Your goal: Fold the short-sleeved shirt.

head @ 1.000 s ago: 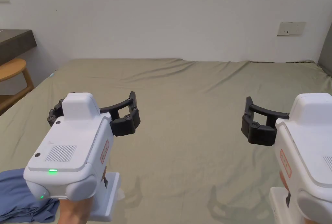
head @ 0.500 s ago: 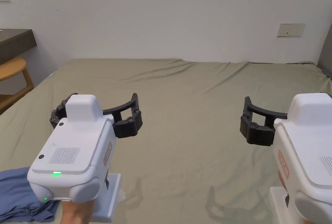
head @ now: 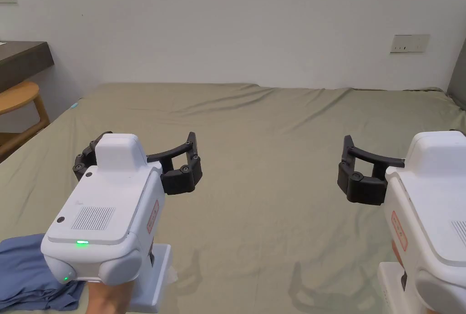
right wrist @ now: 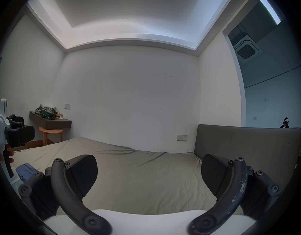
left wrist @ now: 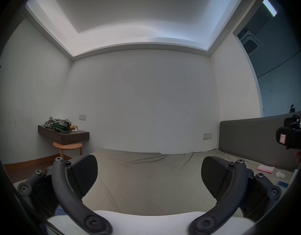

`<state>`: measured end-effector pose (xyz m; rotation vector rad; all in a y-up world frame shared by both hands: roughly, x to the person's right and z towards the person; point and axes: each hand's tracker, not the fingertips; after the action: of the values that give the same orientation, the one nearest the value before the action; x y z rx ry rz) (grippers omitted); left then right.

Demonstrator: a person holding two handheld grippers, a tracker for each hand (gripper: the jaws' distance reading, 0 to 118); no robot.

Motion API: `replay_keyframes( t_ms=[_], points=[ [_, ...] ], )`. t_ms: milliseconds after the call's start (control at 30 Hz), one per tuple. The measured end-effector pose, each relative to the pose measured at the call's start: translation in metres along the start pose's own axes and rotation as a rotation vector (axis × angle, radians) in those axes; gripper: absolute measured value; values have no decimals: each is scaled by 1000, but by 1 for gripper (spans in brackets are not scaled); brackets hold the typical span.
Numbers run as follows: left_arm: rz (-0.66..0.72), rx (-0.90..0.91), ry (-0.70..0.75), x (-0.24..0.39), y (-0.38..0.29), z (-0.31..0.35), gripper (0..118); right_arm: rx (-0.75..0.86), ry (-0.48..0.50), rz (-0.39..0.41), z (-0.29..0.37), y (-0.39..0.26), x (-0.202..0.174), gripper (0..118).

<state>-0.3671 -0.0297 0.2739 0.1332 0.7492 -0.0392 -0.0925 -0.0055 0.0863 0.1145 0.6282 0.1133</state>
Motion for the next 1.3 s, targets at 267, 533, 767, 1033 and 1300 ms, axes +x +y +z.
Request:
replay_keyframes(
  t_ms=[267, 533, 767, 1033, 1300],
  points=[
    [2, -2, -1, 0, 0, 1, 118, 0, 3, 2, 0, 0, -1, 118],
    [3, -6, -4, 0, -2, 0, 118, -1, 2, 3, -1, -1, 0, 118],
    [1, -9, -7, 0, -2, 0, 118, -4, 0, 0, 0, -2, 1, 118],
    [-5, -10, -7, -1, -2, 0, 118, -34, 1, -12, -1, 2, 0, 118],
    [0, -2, -11, -2, 0, 1, 118, -362, -77, -301, -9, 27, 3, 118]
  ],
)
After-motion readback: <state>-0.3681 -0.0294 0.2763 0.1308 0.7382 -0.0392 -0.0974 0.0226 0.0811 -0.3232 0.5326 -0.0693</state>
